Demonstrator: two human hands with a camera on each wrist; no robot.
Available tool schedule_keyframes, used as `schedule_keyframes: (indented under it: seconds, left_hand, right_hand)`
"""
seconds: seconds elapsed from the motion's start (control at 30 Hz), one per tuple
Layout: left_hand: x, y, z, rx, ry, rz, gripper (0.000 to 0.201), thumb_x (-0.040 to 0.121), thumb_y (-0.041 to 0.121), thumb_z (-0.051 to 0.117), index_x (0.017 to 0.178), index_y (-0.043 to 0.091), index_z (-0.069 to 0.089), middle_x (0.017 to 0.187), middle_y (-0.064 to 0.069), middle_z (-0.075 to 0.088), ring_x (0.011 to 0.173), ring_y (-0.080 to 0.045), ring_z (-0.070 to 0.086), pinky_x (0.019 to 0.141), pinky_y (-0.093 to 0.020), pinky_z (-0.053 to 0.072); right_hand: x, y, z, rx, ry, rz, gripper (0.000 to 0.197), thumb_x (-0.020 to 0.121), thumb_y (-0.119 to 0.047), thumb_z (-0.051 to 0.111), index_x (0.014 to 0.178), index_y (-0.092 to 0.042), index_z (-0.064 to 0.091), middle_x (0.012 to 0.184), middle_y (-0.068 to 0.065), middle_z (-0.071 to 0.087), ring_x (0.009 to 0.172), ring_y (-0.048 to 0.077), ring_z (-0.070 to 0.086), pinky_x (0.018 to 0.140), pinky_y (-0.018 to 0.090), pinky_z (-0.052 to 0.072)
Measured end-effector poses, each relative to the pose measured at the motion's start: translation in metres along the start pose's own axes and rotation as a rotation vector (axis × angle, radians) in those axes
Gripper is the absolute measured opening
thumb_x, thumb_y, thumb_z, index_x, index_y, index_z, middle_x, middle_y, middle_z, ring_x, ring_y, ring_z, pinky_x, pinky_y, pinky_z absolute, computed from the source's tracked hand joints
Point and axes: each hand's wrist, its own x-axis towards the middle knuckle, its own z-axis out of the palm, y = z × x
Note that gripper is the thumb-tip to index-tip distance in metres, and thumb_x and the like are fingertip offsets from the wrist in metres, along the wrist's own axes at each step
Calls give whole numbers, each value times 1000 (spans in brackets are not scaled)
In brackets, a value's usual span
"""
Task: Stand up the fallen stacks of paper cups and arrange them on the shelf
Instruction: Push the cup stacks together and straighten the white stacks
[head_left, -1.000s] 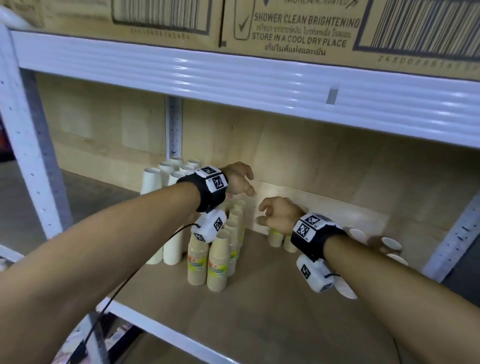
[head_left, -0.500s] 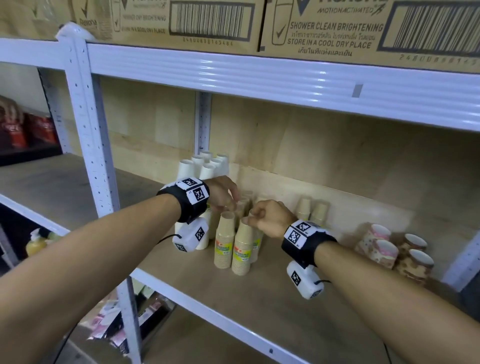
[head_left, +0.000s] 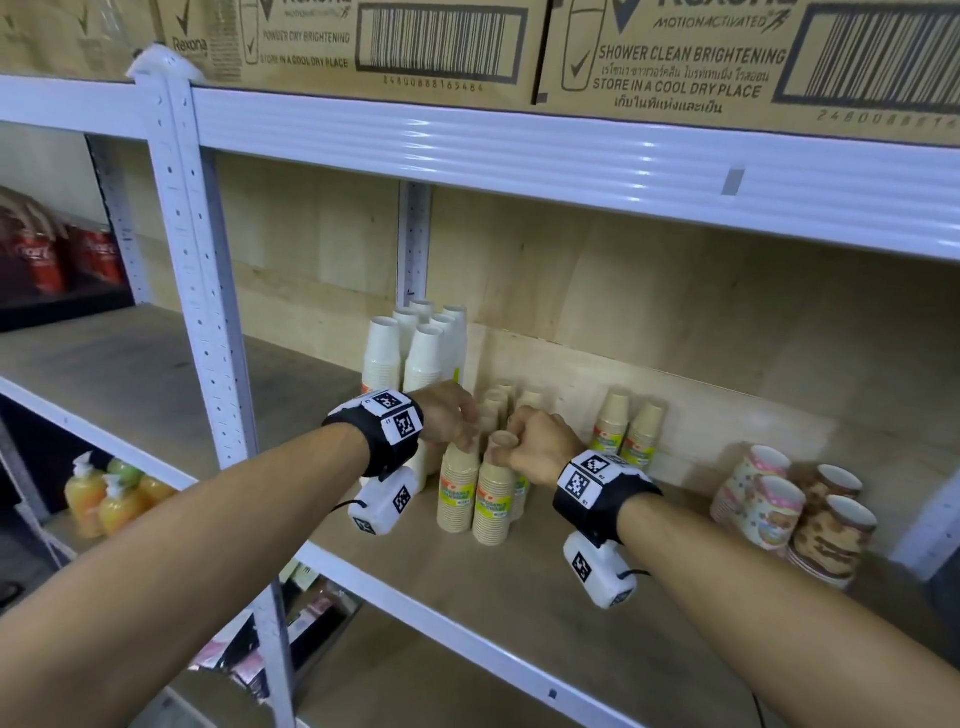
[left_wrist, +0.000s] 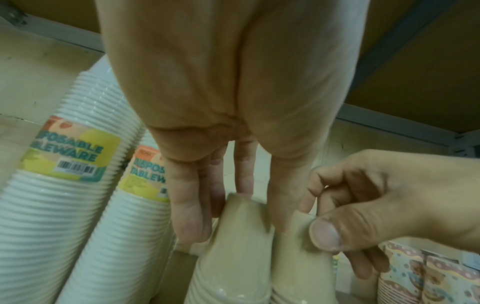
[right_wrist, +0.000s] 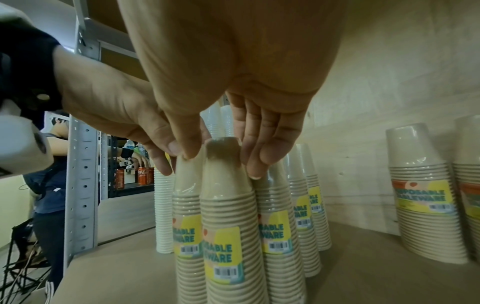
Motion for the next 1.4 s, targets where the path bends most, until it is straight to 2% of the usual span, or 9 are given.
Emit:
schedule_keyframes:
  seconds: [0.17,0.37,0.53,0.7,0.83,0.93,1.07,1.2,1.4]
  left_hand:
    - [-2,-6,5,8,-18,34,41,82,20,76,120,15,61,112,1,56,90,-16,57,78,-32,55]
    - [-1,-15,6,-17,-11,47,43,77,22,80,117,17,64,114,-1,64,83,-12,59,67,-25,50]
    - [-2,-14,5,-27,9,60,44,78,22,80,118,16,65,113,-3,64,70,-6,55,62,-23,48]
    - [-4,-6,3,-54,-26,52,43,79,21,80,119,15,65,107,1,64,79,-9,59,66,-24,52]
    - [-3,4,4,-36,-39,46,35,78,23,81,110,17,66,107,-3,64,84,-12,63,58,-20,51]
    - [1,16,4,-11,-61,39,31,77,24,82,103,19,65,104,-6,66,85,-19,69,59,-23,55]
    - [11,43,9,30,-64,52,24,75,25,82,91,24,64,92,-6,69,74,-19,72,56,-23,55]
    - [20,73,17,55,-29,115,24,78,21,79,97,19,65,83,1,64,64,-12,63,47,-19,47]
    - [47,108,36,59,19,161,28,74,25,78,99,17,67,98,-4,69,84,-22,70,68,-36,61]
  right_hand:
    - [2,-3,1,19,-20,42,41,69,-45,80,92,-17,60,89,0,66,84,19,62,62,30,44]
    - [2,-1,6,36,-80,26,29,70,-44,80,73,-24,60,75,-5,63,75,17,61,52,26,36]
    - [1,0,8,18,-52,10,28,71,-45,78,76,-22,63,73,-6,64,73,16,61,52,27,35]
    - [-1,1,0,18,-57,-12,25,70,-39,78,69,-21,61,71,-6,61,73,16,60,54,28,37]
    - [-7,3,-9,38,-57,-23,21,71,-34,78,74,-18,65,71,-9,59,76,16,59,53,25,37]
    - [-13,9,-19,38,-59,-20,25,75,-31,77,65,-26,54,66,-17,49,71,9,51,51,21,30]
    - [-14,25,-31,37,-15,45,20,71,-35,77,69,-26,59,69,-9,58,73,16,60,51,23,34]
    - [-15,46,-43,33,35,94,23,70,-34,75,80,-16,66,77,-1,65,73,18,61,57,27,43]
    - [-11,88,-64,75,32,189,25,70,-38,72,81,-17,64,81,2,67,74,19,66,65,33,56]
